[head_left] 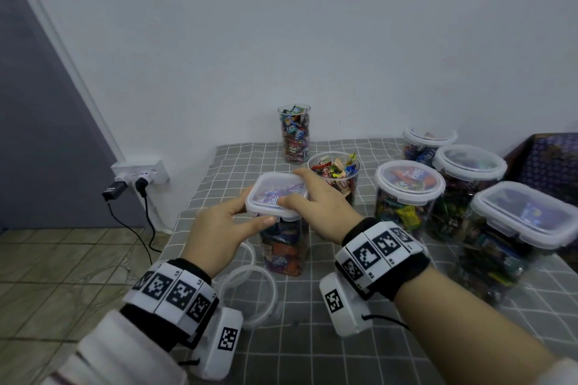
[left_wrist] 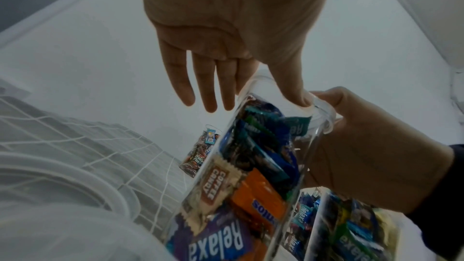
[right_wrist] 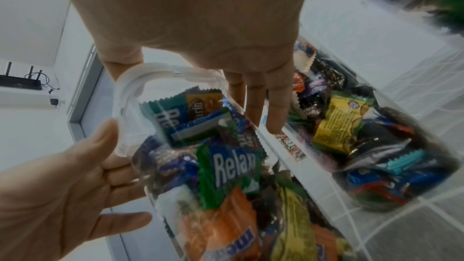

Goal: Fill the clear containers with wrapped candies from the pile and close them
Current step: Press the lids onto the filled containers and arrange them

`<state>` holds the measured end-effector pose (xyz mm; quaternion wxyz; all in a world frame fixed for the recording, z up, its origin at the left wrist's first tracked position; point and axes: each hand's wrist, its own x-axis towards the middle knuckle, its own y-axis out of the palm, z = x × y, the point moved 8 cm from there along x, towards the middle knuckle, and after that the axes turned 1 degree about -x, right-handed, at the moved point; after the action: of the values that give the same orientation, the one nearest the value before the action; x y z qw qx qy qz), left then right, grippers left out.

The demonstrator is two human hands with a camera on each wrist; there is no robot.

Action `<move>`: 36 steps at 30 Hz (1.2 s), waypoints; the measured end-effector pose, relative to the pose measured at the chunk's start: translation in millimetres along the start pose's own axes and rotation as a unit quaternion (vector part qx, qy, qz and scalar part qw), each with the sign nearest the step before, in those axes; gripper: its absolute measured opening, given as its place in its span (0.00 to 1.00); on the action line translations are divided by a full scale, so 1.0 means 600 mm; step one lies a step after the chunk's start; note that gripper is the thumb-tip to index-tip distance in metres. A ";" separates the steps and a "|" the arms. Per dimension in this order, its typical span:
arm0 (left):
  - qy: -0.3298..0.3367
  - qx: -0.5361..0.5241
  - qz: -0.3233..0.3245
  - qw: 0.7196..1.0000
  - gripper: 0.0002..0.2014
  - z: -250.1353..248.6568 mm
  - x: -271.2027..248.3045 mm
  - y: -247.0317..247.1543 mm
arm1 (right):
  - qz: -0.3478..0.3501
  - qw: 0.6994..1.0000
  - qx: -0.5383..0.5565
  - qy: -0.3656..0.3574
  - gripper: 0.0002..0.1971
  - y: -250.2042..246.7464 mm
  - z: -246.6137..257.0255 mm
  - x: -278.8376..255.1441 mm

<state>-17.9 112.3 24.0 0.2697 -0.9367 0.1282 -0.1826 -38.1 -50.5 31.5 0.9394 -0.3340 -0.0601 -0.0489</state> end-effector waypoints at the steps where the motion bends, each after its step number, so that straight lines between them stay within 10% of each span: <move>1: 0.002 0.001 -0.003 1.000 0.28 0.000 0.000 0.000 | -0.002 1.000 -0.001 0.001 0.29 0.000 0.001 0.000; 24: 0.022 0.078 0.055 0.995 0.34 -0.021 0.007 -0.001 | 0.026 0.996 0.067 0.045 0.26 -0.004 0.002 -0.005; 29: 0.002 0.174 0.138 0.975 0.53 -0.040 0.032 -0.005 | -0.035 0.993 0.107 0.030 0.25 0.001 -0.008 -0.017; 36: 0.022 0.217 0.277 0.936 0.51 -0.076 0.064 0.050 | -0.188 0.969 0.141 0.074 0.11 -0.012 -0.063 -0.049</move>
<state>-6.1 53.7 53.9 0.5035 -0.7784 0.3461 -0.1444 -65.3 -78.5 2.7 0.9529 -0.1758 -0.0579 -0.2402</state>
